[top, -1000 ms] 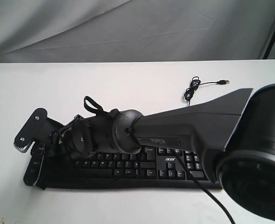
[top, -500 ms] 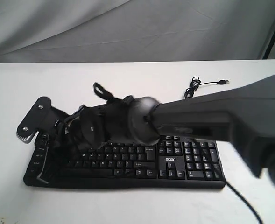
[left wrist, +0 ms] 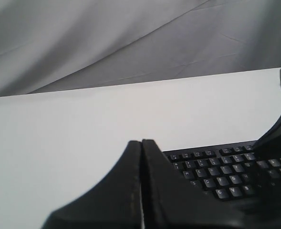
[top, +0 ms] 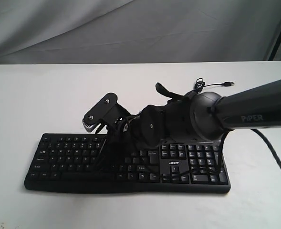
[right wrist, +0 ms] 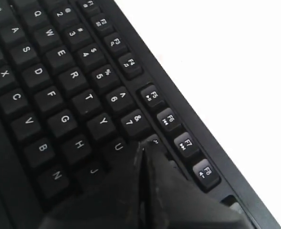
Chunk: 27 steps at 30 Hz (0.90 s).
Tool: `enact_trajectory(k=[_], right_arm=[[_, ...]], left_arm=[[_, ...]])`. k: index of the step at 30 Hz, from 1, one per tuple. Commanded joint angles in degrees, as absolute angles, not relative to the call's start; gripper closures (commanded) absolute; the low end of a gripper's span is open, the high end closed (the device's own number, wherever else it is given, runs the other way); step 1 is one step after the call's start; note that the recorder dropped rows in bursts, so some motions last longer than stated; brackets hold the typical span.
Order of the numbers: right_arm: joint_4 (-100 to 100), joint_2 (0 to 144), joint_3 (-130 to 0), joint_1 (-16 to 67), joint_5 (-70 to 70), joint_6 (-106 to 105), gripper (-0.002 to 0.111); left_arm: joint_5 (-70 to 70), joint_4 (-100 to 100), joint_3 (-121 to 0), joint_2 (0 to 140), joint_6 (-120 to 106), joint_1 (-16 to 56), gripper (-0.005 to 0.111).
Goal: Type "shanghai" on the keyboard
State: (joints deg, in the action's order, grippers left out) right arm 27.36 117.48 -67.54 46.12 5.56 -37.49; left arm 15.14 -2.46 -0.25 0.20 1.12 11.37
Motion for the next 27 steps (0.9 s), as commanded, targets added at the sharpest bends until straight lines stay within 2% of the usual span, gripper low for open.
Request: enact_trajectory(k=[1,17,27], right_arm=[[27.54,117.75,-67.16,45.84,5.50,-38.02,0.108],[27.40,120.90,-67.16,46.10,5.42,-38.95,0.108],[22.68,107.58,-62.62,49.36,5.44,-40.05,0.108]], left_arm=[[14.87,-2.51,0.00,0.00,1.28,11.60,0.107],[14.87,-2.51,0.00,0.00,1.28,11.60,0.107],[14.87,-2.51,0.00,0.00,1.28,11.60,0.107]])
